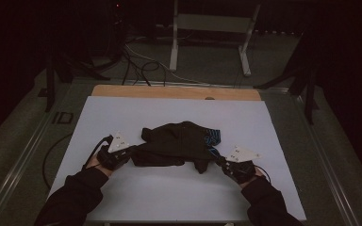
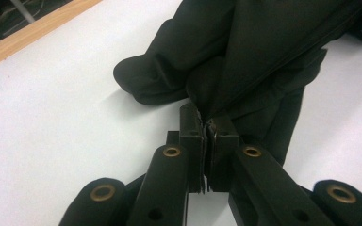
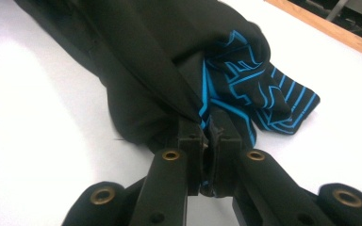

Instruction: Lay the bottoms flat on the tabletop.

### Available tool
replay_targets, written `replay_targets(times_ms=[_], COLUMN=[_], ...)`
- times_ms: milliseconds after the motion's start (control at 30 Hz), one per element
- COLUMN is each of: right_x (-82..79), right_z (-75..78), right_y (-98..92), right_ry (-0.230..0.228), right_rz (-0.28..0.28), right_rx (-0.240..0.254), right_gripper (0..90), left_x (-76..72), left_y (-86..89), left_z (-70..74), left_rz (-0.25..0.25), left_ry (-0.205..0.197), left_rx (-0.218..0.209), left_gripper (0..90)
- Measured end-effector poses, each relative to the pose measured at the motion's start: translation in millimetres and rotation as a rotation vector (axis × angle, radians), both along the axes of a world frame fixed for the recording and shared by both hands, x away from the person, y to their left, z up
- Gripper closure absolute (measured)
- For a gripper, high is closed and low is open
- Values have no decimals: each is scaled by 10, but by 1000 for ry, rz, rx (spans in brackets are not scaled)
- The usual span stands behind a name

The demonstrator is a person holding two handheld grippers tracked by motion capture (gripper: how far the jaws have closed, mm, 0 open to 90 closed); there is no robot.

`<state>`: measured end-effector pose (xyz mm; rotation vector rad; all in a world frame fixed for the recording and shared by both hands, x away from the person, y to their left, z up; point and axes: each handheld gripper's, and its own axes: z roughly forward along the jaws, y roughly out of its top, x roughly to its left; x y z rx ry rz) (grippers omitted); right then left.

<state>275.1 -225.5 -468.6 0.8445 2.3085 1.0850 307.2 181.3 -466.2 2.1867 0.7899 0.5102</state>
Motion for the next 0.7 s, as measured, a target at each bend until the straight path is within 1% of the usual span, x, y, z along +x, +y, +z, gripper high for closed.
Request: replay_targets(times_ms=[33,100,167,200,233,267,300,333,433,467,500,533,600,633,700], right_x=[-26,-45,-77,-86,-90,-110,-110,-139,-175,-219,-219,-270,-294,-325,-330], right_z=[13,20,24,18,8,1,1,-3,-3,-13,-13,-22,-31,-54,-63], right_y=[-17,-35,-77,-100,-128,-175,-175,-217,-251,-272,-272,-287,-289,-300,-312], right_ry=[-10,-17,-9,-8,-2,17,17,24,27,31,31,40,49,57,59], right_rz=[-4,-4,-12,-15,-12,-28,-28,-33,-28,-24,-24,-17,-19,-15,-6], right_rx=[-11,-16,-11,-16,-13,3,3,4,10,7,7,6,1,0,3], right_gripper=[867,867,867,867,867,868,868,867,867,867,867,866,866,866,866], left_x=[-15,-55,-104,-128,-160,-193,-226,-259,-351,-365,-384,-405,-443,-463,-507], left_y=[6,1,-19,-26,-35,-45,-59,-73,-106,-110,-115,-121,-132,-140,-153], left_z=[10,27,35,38,41,44,47,49,49,48,44,35,16,6,-1], left_rz=[-4,-17,-29,-37,-49,-59,-72,-87,-120,-127,-135,-142,-159,-165,-177], left_ry=[2,3,5,15,17,24,33,36,51,61,74,80,103,109,112], left_rx=[-6,2,11,6,5,1,0,9,26,24,25,27,32,33,38], left_gripper=[877,877,877,877,877,877,877,876,876,875,875,875,875,875,874])
